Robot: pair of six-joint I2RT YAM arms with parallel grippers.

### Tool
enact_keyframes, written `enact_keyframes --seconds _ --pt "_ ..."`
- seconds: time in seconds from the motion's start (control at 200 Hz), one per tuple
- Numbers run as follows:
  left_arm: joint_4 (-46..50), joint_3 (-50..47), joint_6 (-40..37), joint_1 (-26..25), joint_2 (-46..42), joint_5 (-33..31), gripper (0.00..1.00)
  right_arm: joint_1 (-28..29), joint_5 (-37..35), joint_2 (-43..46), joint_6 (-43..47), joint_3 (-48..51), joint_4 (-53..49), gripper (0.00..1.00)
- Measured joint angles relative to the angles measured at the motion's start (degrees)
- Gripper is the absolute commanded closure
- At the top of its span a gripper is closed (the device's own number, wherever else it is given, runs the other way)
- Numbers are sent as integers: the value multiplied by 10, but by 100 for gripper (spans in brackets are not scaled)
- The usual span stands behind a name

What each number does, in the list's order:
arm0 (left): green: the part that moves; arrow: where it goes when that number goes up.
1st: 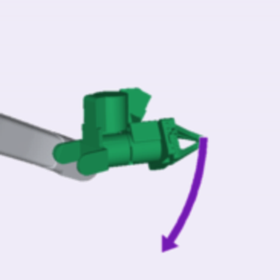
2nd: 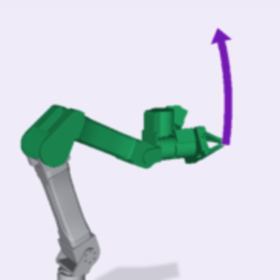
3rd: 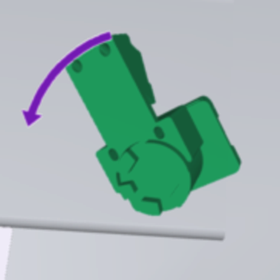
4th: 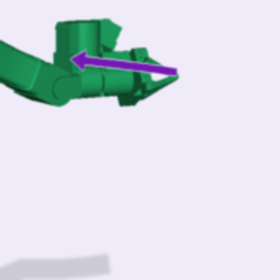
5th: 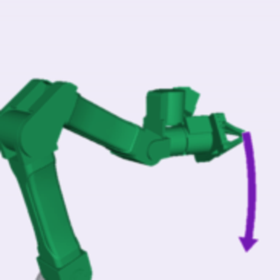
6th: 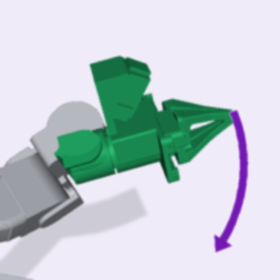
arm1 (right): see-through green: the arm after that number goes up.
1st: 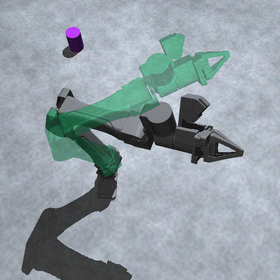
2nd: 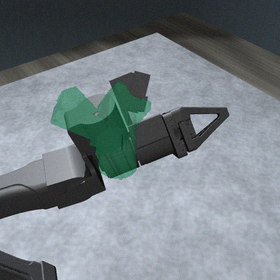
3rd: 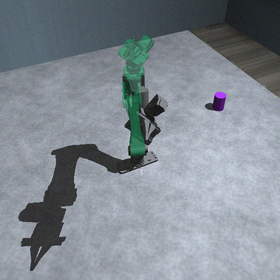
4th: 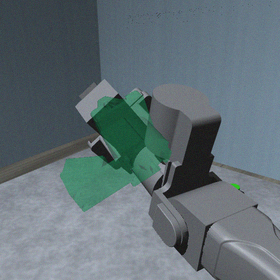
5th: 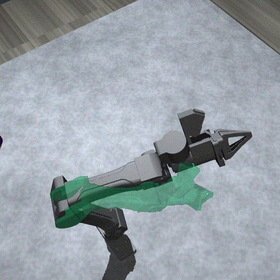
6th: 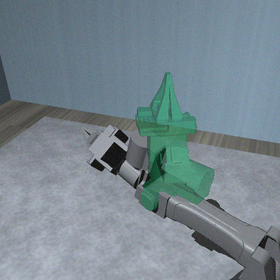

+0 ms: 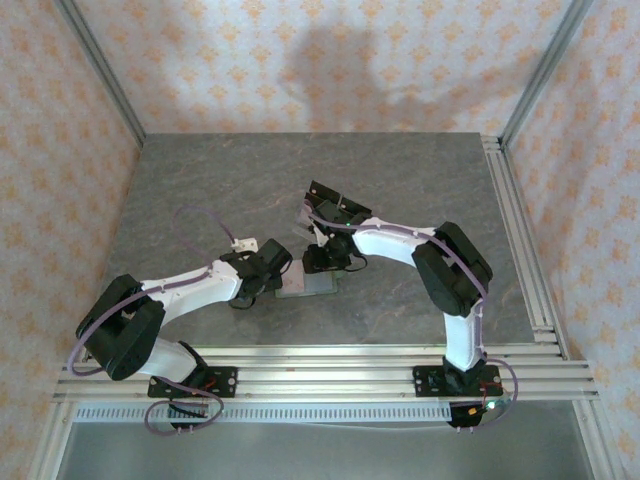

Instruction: Put the credit cards into the card holder

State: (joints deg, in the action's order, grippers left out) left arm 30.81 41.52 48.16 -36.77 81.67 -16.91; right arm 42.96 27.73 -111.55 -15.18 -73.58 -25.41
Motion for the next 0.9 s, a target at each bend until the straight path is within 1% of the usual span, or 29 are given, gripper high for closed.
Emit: enact_keyframes --seconds 0.215,0.525,0.601,0.741,0.811,0.901 --pt "-5 0 0 0 3 0 0 0 47 -5 -13 2 19 55" --pt "-13 -15 0 -4 -1 2 0 0 68 -6 -32 5 28 55" --pt "-16 -26 0 -4 -19 6 0 0 68 -6 -37 5 28 55" --pt "-35 -56 -1 -7 -87 32 0 0 68 -6 -44 8 35 55" --pt "-52 -68 -2 -15 -114 54 0 0 68 -6 -47 10 39 55" --pt "-71 -71 -2 -31 -125 74 0 0 69 -6 -50 11 42 55"
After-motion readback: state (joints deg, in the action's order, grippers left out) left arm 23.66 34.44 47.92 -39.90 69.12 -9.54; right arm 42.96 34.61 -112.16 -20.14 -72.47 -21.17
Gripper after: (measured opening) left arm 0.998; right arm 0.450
